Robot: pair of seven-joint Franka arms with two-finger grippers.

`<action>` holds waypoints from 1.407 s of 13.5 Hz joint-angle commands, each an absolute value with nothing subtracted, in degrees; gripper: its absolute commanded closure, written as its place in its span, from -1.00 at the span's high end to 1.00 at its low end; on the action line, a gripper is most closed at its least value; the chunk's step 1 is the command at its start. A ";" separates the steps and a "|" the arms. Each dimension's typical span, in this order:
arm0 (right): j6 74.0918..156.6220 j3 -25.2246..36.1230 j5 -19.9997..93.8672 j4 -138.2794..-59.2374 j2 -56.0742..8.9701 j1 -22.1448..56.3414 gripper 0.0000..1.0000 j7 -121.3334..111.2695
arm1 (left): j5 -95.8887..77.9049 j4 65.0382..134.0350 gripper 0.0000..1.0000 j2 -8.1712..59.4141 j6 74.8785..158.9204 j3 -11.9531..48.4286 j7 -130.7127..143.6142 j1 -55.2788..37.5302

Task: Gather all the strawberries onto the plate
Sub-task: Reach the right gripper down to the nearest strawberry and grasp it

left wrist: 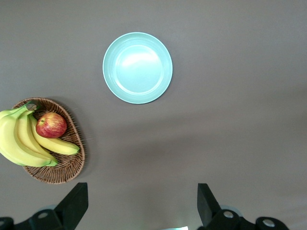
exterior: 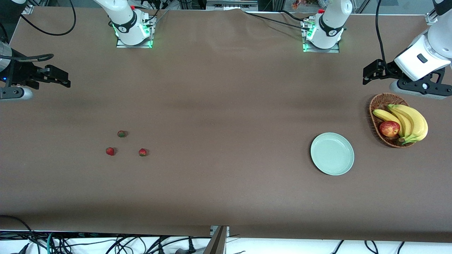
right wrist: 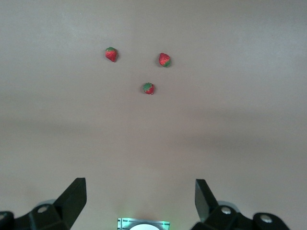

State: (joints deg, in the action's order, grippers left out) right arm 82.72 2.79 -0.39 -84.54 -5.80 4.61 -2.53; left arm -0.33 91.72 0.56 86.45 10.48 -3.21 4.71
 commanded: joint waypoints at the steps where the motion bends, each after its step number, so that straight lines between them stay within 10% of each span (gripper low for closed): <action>1: 82.27 2.55 0.26 -82.71 -6.68 4.39 1.00 -3.16 | -1.67 90.70 1.00 0.79 86.22 10.63 -2.99 5.10; 19: 113.79 2.29 2.37 -82.79 -37.25 13.18 1.00 -2.11 | -1.67 90.70 1.00 0.70 86.04 10.90 -3.08 5.10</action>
